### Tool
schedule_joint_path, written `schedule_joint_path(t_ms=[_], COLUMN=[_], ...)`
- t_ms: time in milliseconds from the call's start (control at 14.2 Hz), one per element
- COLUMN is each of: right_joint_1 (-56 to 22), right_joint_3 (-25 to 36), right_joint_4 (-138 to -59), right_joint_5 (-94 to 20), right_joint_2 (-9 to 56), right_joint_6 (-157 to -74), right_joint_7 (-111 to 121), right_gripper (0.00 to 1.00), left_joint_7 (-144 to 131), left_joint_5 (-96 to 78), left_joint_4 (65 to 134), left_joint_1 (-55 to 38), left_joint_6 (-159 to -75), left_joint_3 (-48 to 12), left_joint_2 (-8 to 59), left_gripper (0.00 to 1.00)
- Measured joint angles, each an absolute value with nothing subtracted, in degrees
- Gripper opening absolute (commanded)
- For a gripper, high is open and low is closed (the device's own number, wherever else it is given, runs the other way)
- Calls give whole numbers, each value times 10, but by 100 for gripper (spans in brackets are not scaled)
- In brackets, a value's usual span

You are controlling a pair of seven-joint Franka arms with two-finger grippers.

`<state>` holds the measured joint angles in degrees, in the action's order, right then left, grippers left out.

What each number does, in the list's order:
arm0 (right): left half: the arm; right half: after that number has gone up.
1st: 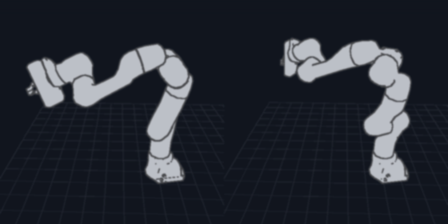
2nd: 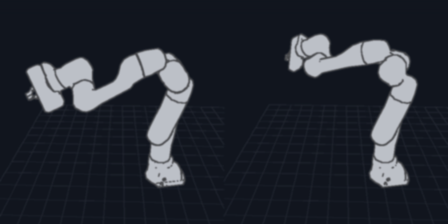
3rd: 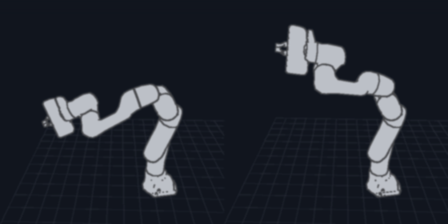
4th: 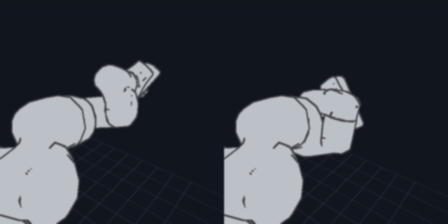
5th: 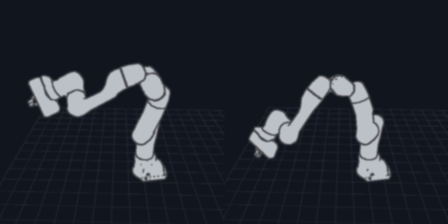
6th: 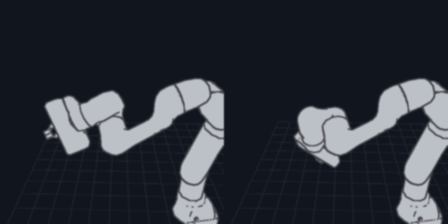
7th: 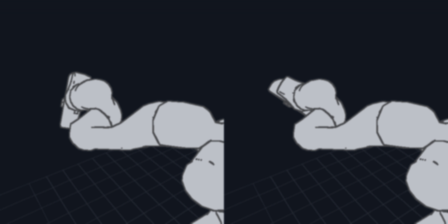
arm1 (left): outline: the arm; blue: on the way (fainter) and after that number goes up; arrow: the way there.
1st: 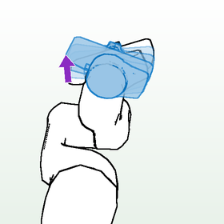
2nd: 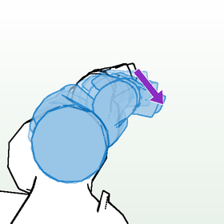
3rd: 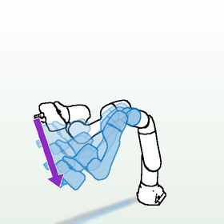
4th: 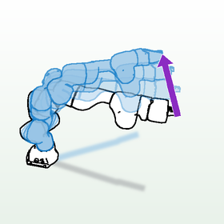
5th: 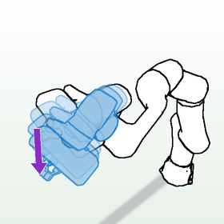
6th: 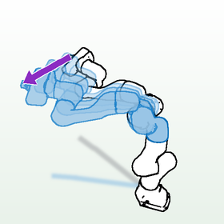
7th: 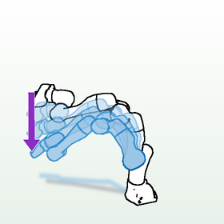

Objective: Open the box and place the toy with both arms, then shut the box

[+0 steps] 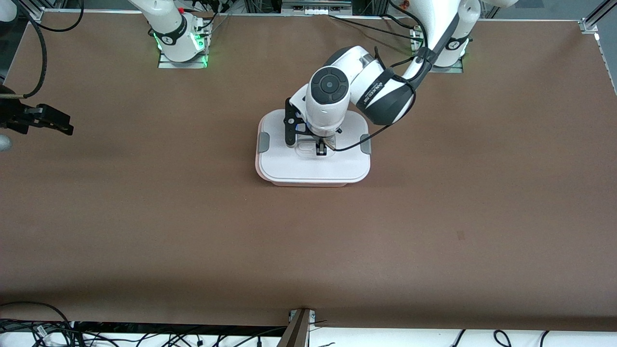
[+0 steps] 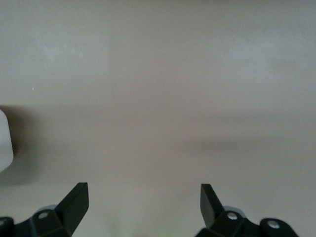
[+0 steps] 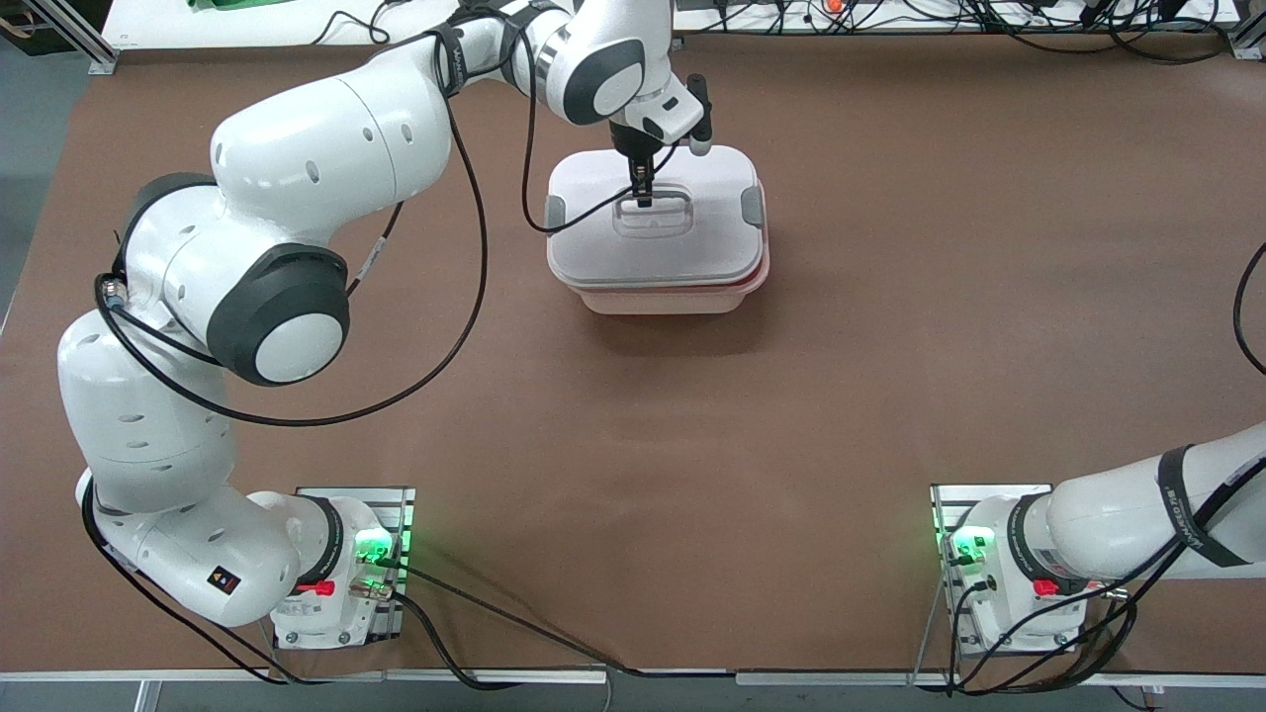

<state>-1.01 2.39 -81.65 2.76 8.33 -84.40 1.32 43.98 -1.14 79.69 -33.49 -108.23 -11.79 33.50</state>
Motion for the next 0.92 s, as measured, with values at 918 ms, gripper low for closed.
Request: schedule_joint_path(t_ms=[918], right_joint_1=[-34], right_joint_3=[63], right_joint_4=[-824], right_joint_5=[27], right_joint_2=[83], right_joint_6=[-830], right_joint_7=[44], right_gripper=[100], left_joint_7=[395], left_joint_5=[-8], left_joint_4=[797], left_joint_1=[-348], left_joint_6=[-1100], left_joint_3=[-116], left_joint_2=[352], left_gripper=[0])
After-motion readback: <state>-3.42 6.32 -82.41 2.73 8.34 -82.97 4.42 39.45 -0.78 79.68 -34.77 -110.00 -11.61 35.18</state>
